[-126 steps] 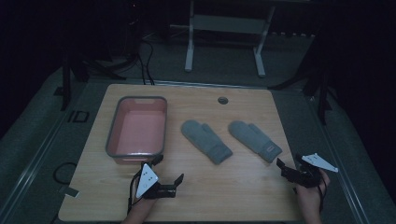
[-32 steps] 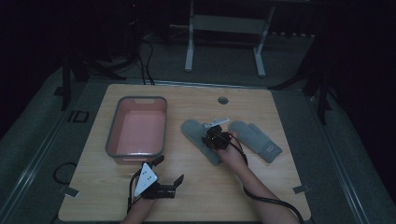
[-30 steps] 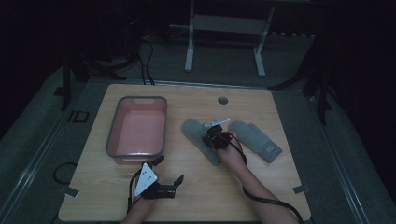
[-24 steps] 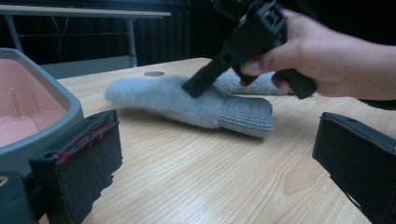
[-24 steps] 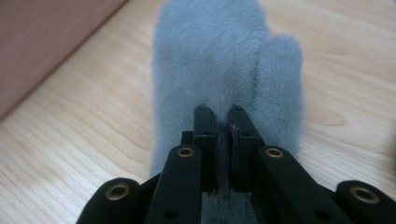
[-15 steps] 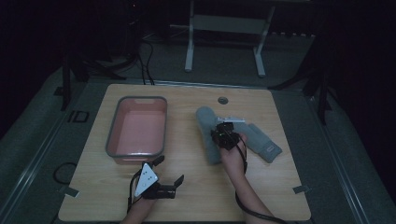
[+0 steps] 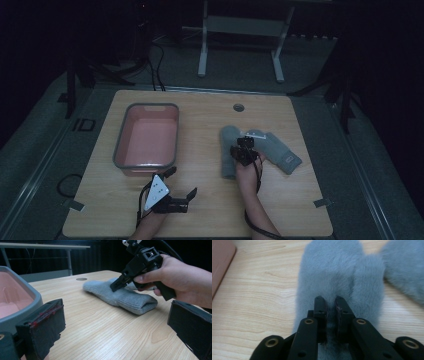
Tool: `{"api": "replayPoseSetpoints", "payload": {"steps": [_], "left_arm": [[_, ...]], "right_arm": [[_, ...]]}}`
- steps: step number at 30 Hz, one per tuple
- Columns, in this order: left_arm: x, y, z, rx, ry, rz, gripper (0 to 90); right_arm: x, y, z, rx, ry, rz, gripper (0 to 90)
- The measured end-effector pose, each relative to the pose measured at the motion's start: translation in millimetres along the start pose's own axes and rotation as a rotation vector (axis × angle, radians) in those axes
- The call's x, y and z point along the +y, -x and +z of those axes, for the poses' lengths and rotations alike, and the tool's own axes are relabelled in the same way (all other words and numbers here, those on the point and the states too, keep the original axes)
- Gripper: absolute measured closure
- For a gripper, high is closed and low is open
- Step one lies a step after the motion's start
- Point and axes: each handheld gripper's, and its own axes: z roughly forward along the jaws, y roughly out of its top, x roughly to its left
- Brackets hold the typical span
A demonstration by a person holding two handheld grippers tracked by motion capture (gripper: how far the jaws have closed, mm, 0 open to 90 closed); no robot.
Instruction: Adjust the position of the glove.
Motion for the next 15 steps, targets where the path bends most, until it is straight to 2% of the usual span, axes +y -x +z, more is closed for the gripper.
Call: {"api": "replayPoseSetpoints", "payload": {"steps": [2, 4, 5, 6, 7, 8, 9, 11, 15], "left_arm": [[0.0, 0.1, 0.0, 0.001, 0.000, 0.001, 1.6], [0.0, 0.1, -0.1, 0.001, 0.001, 0.001, 1.6], [0.0, -0.1, -0.1, 0.000, 0.001, 0.000, 1.6], [0.0, -0.1, -0.1, 0.000, 0.001, 0.000, 1.6], [-0.1, -0.1, -0.2, 0.000, 0.001, 0.000, 1.6], [-0.1, -0.3, -0.3, -0.001, 0.000, 0.000, 1.6], [-0.1, -0.3, -0.3, -0.001, 0.000, 0.000, 1.6], [0.0, -0.3, -0.2, -0.002, 0.000, 0.000, 1.6], [0.0, -0.3, -0.2, -0.003, 0.001, 0.000, 1.6]], "right_arm": [[-0.2, -0.6, 1.5, -0.002, -0.001, -0.006, 80.7], [-1.0, -2.0, 3.1, 0.011, 0.007, -0.015, 73.6], [0.5, -1.9, 0.7, 0.030, 0.015, -0.014, 65.8], [0.5, -1.9, 0.7, 0.030, 0.015, -0.014, 65.8], [2.2, -1.4, -1.2, 0.040, 0.022, -0.028, 63.1], [7.8, 0.0, -6.9, 0.076, 0.026, -0.066, 53.8], [7.8, 0.0, -6.9, 0.076, 0.026, -0.066, 53.8], [14.5, 3.0, -12.1, 0.125, 0.017, -0.099, 50.0], [28.8, 13.7, -26.7, 0.172, 0.046, -0.128, 48.2]]}}
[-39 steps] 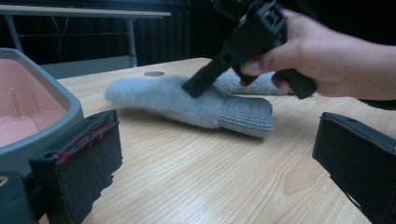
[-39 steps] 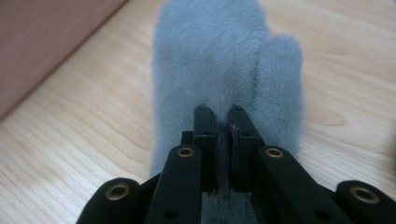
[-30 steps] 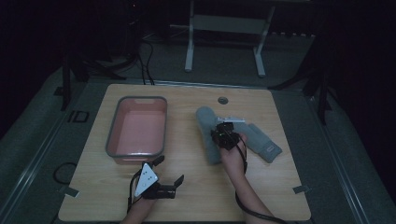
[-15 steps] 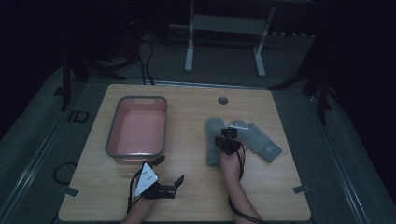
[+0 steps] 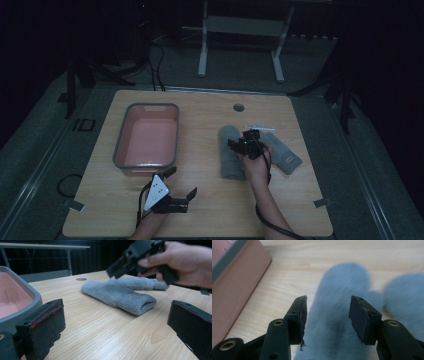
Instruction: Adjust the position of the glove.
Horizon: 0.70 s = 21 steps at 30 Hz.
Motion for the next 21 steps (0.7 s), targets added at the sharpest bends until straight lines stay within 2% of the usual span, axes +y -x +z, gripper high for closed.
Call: {"api": "replayPoseSetpoints", "payload": {"steps": [6, 10, 12, 13, 15, 21], "left_arm": [[0.0, -0.2, 0.0, -0.001, 0.000, -0.003, 1.6], [0.0, -0.2, -0.1, -0.001, 0.000, -0.005, 1.6], [-0.1, -0.3, -0.1, -0.001, 0.000, -0.006, 1.6], [-0.1, -0.3, -0.1, -0.001, 0.001, -0.006, 1.6], [-0.1, -0.3, -0.1, -0.002, 0.000, -0.007, 1.6], [-0.1, -0.4, 0.0, -0.001, 0.000, -0.008, 1.6]], "right_arm": [[15.5, 25.8, -19.6, 0.061, 0.014, -0.040, 48.9], [18.6, 44.8, -30.8, 0.081, 0.023, -0.100, 50.6], [18.2, 54.4, -34.9, 0.063, 0.014, -0.147, 50.6], [17.8, 59.8, -36.8, 0.071, 0.009, -0.165, 50.6], [17.0, 70.3, -40.2, 0.038, -0.012, -0.206, 49.9], [15.6, 102.3, -49.9, 0.049, -0.034, -0.292, 47.7]]}}
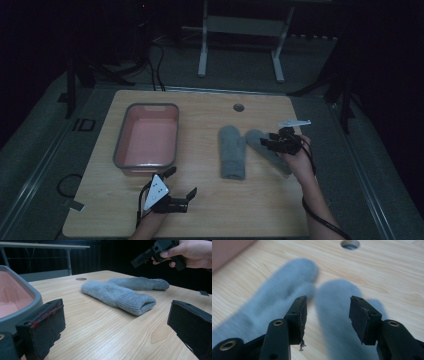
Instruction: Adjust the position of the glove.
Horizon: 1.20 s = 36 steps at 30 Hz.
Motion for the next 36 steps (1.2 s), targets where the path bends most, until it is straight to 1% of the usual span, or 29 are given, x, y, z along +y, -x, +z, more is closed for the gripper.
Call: {"api": "replayPoseSetpoints", "payload": {"steps": [2, 5, 7, 8, 9, 10, 12, 13, 14, 15, 16, 18, 19, 20, 21, 22, 23, 24, 25, 26, 27, 29, 30, 33, 36], "left_arm": [[0.0, 0.0, 0.0, 0.000, 0.001, -0.001, 1.6], [0.0, -0.3, 0.1, 0.000, 0.001, -0.005, 1.6], [0.0, -0.3, 0.1, 0.000, 0.001, -0.005, 1.6], [0.0, -0.3, 0.1, 0.000, 0.001, -0.005, 1.6], [0.0, -0.4, 0.1, 0.000, 0.001, -0.006, 1.6], [0.0, -0.4, 0.1, 0.000, 0.001, -0.006, 1.6], [0.0, -0.5, 0.0, 0.000, 0.001, -0.006, 1.6], [0.0, -0.5, 0.0, 0.000, 0.001, -0.006, 1.6], [0.0, -0.6, 0.0, 0.000, 0.001, -0.007, 1.6], [0.0, -0.6, 0.0, -0.001, 0.001, -0.007, 1.6], [0.0, -0.6, 0.0, -0.001, 0.001, -0.007, 1.6], [0.0, -0.6, -0.1, -0.001, 0.001, -0.007, 1.6], [0.0, -0.6, -0.1, -0.001, 0.001, -0.007, 1.6], [0.0, -0.7, -0.1, -0.002, 0.001, -0.007, 1.6], [0.0, -0.6, -0.1, -0.002, 0.001, -0.007, 1.6], [0.0, -0.5, -0.1, -0.002, 0.002, -0.007, 1.6], [0.0, -0.5, -0.1, -0.001, 0.001, -0.006, 1.6], [0.0, -0.4, -0.1, -0.001, 0.002, -0.006, 1.6], [-0.1, -0.3, -0.1, -0.002, 0.002, -0.007, 1.6], [-0.1, -0.4, -0.1, -0.001, 0.002, -0.006, 1.6], [-0.1, -0.4, -0.1, -0.001, 0.002, -0.006, 1.6], [0.0, -0.5, -0.2, -0.001, 0.002, -0.006, 1.6], [0.0, -0.5, -0.2, -0.001, 0.002, -0.007, 1.6], [0.0, -0.6, -0.1, -0.002, 0.001, -0.007, 1.6], [0.0, -0.6, -0.1, -0.002, 0.001, -0.007, 1.6]], "right_arm": [[-4.8, 8.5, -2.0, 0.016, -0.005, -0.027, 47.3], [-12.2, 18.7, -1.2, 0.003, -0.034, -0.054, 47.0], [-17.4, 24.1, 1.1, 0.003, -0.052, -0.058, 45.0], [-17.4, 24.1, 1.1, 0.003, -0.052, -0.058, 45.0], [-24.0, 29.2, 6.5, -0.007, -0.077, -0.061, 41.8], [-24.0, 29.2, 6.5, -0.007, -0.077, -0.061, 41.8], [-29.2, 30.7, 13.7, -0.009, -0.117, -0.069, 41.1], [-29.2, 30.7, 13.7, -0.009, -0.117, -0.069, 41.1], [-31.0, 30.7, 16.5, -0.005, -0.131, -0.073, 40.9], [-34.3, 30.8, 22.2, -0.015, -0.157, -0.085, 41.2], [-34.3, 30.8, 22.2, -0.015, -0.157, -0.085, 41.2], [-36.8, 30.1, 26.7, -0.038, -0.175, -0.103, 42.9], [-36.8, 30.1, 26.7, -0.038, -0.175, -0.103, 42.9], [-40.0, 26.3, 31.9, -0.076, -0.192, -0.137, 48.0], [-40.0, 26.3, 31.9, -0.076, -0.192, -0.137, 48.0], [-41.5, 23.0, 33.9, -0.096, -0.193, -0.149, 51.9], [-41.5, 23.0, 33.9, -0.096, -0.193, -0.149, 51.9], [-41.0, 21.7, 33.4, -0.130, -0.188, -0.125, 61.6], [-41.2, 21.1, 33.4, -0.141, -0.181, -0.112, 65.0], [-41.2, 21.1, 33.4, -0.141, -0.181, -0.112, 65.0], [-41.6, 20.8, 33.2, -0.154, -0.175, -0.101, 69.6], [-41.5, 18.6, 31.4, -0.197, -0.159, -0.050, 77.6], [-41.5, 18.6, 31.4, -0.197, -0.159, -0.050, 77.6], [-38.9, 16.4, 25.3, -0.214, -0.131, 0.026, 79.5], [-35.7, 13.2, 18.3, -0.222, -0.103, 0.081, 79.6]]}}
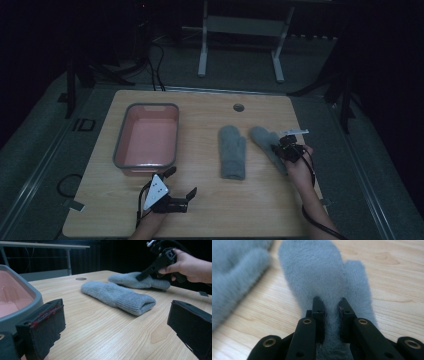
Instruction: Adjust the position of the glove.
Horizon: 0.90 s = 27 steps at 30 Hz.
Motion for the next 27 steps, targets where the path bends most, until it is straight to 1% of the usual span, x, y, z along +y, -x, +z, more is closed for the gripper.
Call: {"api": "replayPoseSetpoints", "payload": {"steps": [1, 2, 3, 6, 7, 8, 10, 11, 12, 14, 15, 16, 17, 20, 21, 22, 23, 25, 27], "left_arm": [[0.0, 0.0, 0.0, 0.000, 0.000, 0.000, 1.6], [0.0, 0.1, 0.1, 0.000, 0.000, 0.001, 1.6], [0.0, 0.2, 0.2, 0.000, -0.001, 0.001, 1.6], [0.0, 0.2, 0.2, 0.001, 0.000, 0.001, 1.9], [0.0, 0.3, 0.2, 0.001, -0.001, 0.002, 1.9], [0.0, 0.3, 0.2, 0.000, -0.001, 0.003, 1.9], [0.0, 0.4, 0.1, 0.000, -0.001, 0.004, 1.9], [0.0, 0.4, 0.1, 0.000, -0.001, 0.005, 1.9], [0.0, 0.3, 0.1, 0.000, -0.001, 0.004, 1.9], [0.0, 0.4, 0.0, -0.001, -0.001, 0.005, 1.9], [0.0, 0.4, 0.0, -0.001, -0.001, 0.006, 1.9], [0.0, 0.4, -0.1, -0.001, -0.001, 0.009, 1.9], [0.0, 0.5, -0.1, -0.001, -0.002, 0.008, 1.9], [0.0, 0.6, -0.2, -0.002, -0.002, 0.007, 1.9], [0.0, 0.6, -0.2, -0.003, -0.003, 0.008, 1.9], [0.0, 0.7, -0.1, -0.004, -0.003, 0.008, 1.9], [0.0, 0.8, 0.0, -0.003, -0.001, 0.006, 1.9], [0.0, 0.7, -0.1, -0.004, -0.003, 0.010, 1.9], [0.1, 0.7, 0.0, -0.005, -0.003, 0.010, 1.9]], "right_arm": [[0.0, 0.0, 0.0, 0.000, 0.000, 0.000, 79.6], [1.3, -1.6, -3.2, 0.001, 0.006, 0.019, 79.6], [4.7, -6.8, -10.6, -0.002, 0.019, 0.052, 79.6], [12.0, -18.4, -21.5, 0.007, 0.037, 0.104, 79.6], [18.1, -29.3, -28.2, 0.017, 0.048, 0.119, 79.6], [18.1, -29.3, -28.2, 0.017, 0.048, 0.119, 79.6], [23.9, -41.4, -34.0, 0.035, 0.070, 0.141, 79.5], [29.0, -54.2, -37.1, 0.042, 0.085, 0.150, 79.5], [29.0, -54.2, -37.1, 0.042, 0.085, 0.150, 79.5], [33.3, -65.6, -37.7, 0.051, 0.092, 0.166, 79.4], [36.5, -76.7, -35.7, 0.062, 0.097, 0.182, 79.4], [36.5, -76.7, -35.7, 0.062, 0.097, 0.182, 79.4], [38.0, -82.3, -34.2, 0.067, 0.096, 0.191, 79.4], [41.5, -98.8, -28.6, 0.059, 0.091, 0.192, 79.5], [44.2, -107.9, -23.8, 0.060, 0.078, 0.186, 79.5], [44.2, -107.9, -23.8, 0.060, 0.078, 0.186, 79.5], [45.3, -111.4, -21.9, 0.065, 0.077, 0.189, 79.5], [47.7, -117.4, -16.4, 0.044, 0.061, 0.184, 79.5], [48.7, -120.0, -8.5, 0.032, 0.039, 0.192, 79.5]]}}
